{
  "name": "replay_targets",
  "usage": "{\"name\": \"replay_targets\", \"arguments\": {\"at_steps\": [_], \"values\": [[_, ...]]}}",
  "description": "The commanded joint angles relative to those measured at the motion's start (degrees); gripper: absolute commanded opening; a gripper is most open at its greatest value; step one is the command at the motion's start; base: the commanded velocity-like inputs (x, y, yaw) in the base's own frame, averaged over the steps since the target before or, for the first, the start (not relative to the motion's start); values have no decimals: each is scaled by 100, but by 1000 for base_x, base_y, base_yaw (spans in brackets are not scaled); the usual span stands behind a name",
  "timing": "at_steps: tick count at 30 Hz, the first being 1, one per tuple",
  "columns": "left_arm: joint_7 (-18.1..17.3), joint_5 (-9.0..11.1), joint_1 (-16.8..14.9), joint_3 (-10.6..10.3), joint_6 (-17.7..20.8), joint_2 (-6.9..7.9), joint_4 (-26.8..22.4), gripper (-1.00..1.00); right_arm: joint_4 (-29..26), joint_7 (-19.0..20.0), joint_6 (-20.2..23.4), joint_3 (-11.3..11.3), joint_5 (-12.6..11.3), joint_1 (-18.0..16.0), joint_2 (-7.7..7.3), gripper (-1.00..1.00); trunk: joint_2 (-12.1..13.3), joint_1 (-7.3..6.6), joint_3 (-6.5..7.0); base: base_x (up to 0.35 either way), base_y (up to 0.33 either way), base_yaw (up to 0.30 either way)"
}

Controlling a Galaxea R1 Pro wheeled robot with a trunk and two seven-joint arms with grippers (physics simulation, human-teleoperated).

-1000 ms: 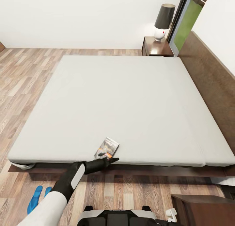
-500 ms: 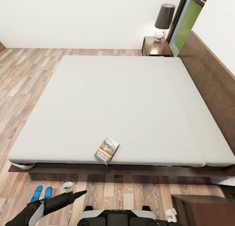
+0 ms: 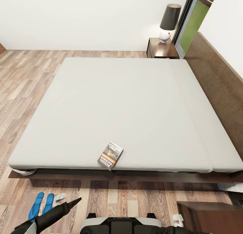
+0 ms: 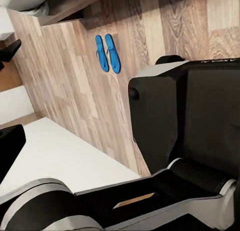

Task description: In the bedroom, move the book from the bed onto either nightstand, and place the two sandals side by side next to the bed.

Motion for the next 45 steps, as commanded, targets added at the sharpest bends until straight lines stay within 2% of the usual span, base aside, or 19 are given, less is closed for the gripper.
{"name": "replay_targets", "arguments": {"at_steps": [1,5,7,11,15,18,19,21,24,25,26,28,29,31,37,40,41,42,45], "values": [[-20,44,-2,32,57,0,3,100,-95,-15,175,13,-54,-9,-2,100,-8,3,-7,0,0,0],[-21,44,-2,83,48,-10,5,100,-286,-315,345,9,-57,-33,71,100,-8,3,-7,0,0,0],[-21,41,-2,90,47,-18,5,100,-315,-611,367,11,-59,-37,218,100,-8,3,-7,0,0,0],[-26,37,-2,95,46,-35,6,100,-355,-1393,364,6,-62,-42,827,100,-8,3,-7,0,0,0],[-26,40,-2,96,49,-66,7,100,-549,-1745,336,-12,-153,-43,992,100,-8,3,-7,0,0,0],[-42,47,-2,102,52,-88,42,100,-634,-1820,334,-91,-354,-43,1022,100,-8,3,-7,0,0,0],[-49,50,-2,104,53,-93,100,100,-650,-1840,328,-122,-568,-43,1036,100,-8,3,-7,0,0,0],[-42,48,-2,105,54,-95,140,100,-656,-1857,318,-133,-777,-43,1073,100,-8,3,-7,0,0,0],[-38,45,-2,105,54,-103,168,100,-657,-1876,203,-140,-1031,-43,1336,100,-8,3,-7,0,0,0],[-37,45,-2,105,54,-109,173,100,-657,-1881,72,-139,-1077,-43,1444,100,-8,3,-7,0,0,0],[-34,44,-2,105,53,-121,179,100,-654,-1900,-288,-138,-1116,-43,1578,100,-8,3,-7,0,0,0],[-31,44,-2,105,49,-127,192,100,-648,-2005,-768,-136,-1151,-46,1680,100,-8,3,-7,0,0,0],[-29,44,-2,105,47,-128,201,100,-642,-2255,-1179,-132,-1178,-54,1739,100,-8,3,-7,0,0,0],[-27,44,-2,105,46,-128,211,100,-636,-2696,-1501,-120,-1203,-70,1795,100,-8,3,-7,0,0,0],[-27,44,-2,105,45,-131,216,100,-644,-2923,-1664,-103,-1271,-85,1914,100,-8,3,-7,0,0,0],[-28,44,-2,105,45,-133,216,100,-719,-2922,-1698,-95,-1697,-88,1941,100,-8,3,-7,0,0,0],[-31,44,-2,105,45,-133,216,100,-793,-2909,-1705,-76,-2182,-87,1945,100,-8,3,-7,0,0,0],[-32,44,-2,105,45,-133,216,100,-805,-2908,-1706,-72,-2314,-87,1945,100,-8,3,-7,0,0,0],[-34,41,-2,103,45,-133,216,100,-835,-2902,-1680,-38,-3027,-87,1943,100,-8,3,-7,0,0,0]]}}
